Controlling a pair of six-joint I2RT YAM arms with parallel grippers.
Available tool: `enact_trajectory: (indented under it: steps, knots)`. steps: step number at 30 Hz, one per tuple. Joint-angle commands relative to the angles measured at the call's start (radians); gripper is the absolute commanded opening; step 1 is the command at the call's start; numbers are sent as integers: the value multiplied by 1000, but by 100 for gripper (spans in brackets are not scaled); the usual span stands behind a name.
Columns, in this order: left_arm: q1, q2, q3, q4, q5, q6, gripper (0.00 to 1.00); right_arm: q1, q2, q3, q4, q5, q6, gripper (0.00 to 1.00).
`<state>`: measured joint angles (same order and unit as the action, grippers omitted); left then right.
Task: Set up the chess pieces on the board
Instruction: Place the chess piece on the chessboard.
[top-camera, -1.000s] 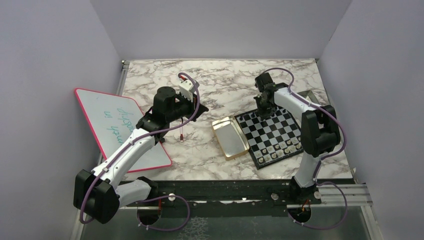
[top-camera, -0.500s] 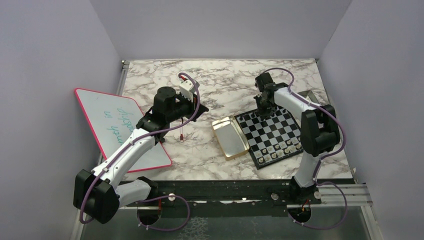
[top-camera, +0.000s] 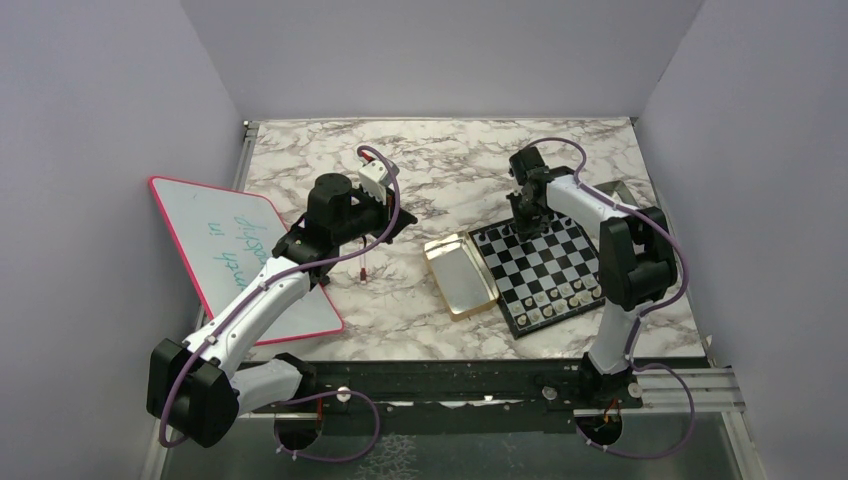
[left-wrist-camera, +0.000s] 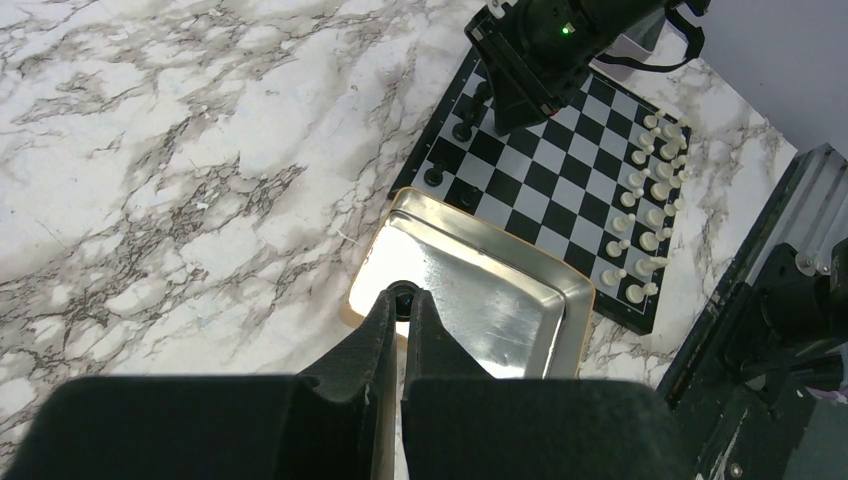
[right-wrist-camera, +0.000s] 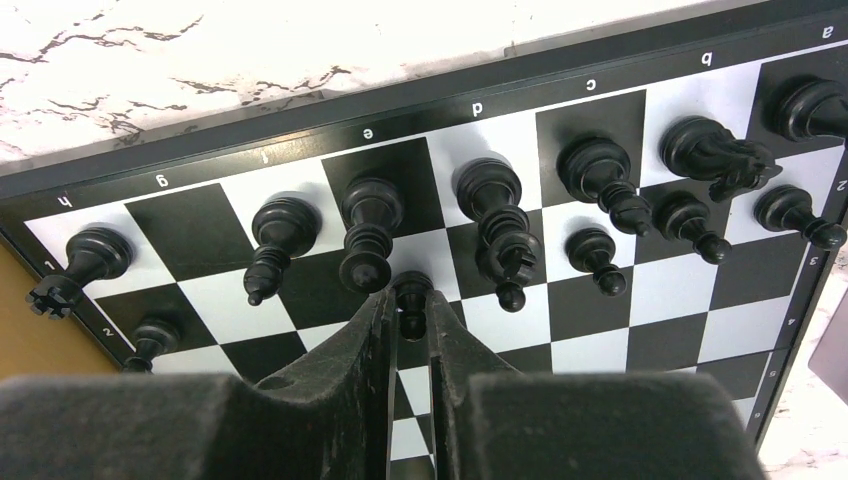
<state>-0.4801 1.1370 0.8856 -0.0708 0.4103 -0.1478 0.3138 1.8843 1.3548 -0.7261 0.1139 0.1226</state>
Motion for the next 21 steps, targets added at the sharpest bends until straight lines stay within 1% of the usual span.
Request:
enact_trajectory:
  steps: [1, 8, 16, 21]
  knots:
    - [-2, -26, -10, 1, -14, 14, 0, -4, 8, -9, 30, -21, 12, 20]
    - [-3, -25, -10, -1, -11, 16, 0, -4, 8, -7, 24, -20, 12, 20]
    - [-3, -21, -10, 2, -16, 18, 0, -4, -33, 10, 0, -26, 23, 29]
    - [-11, 9, 14, 6, -13, 4, 0, -4, -86, 19, -26, -22, 47, 32]
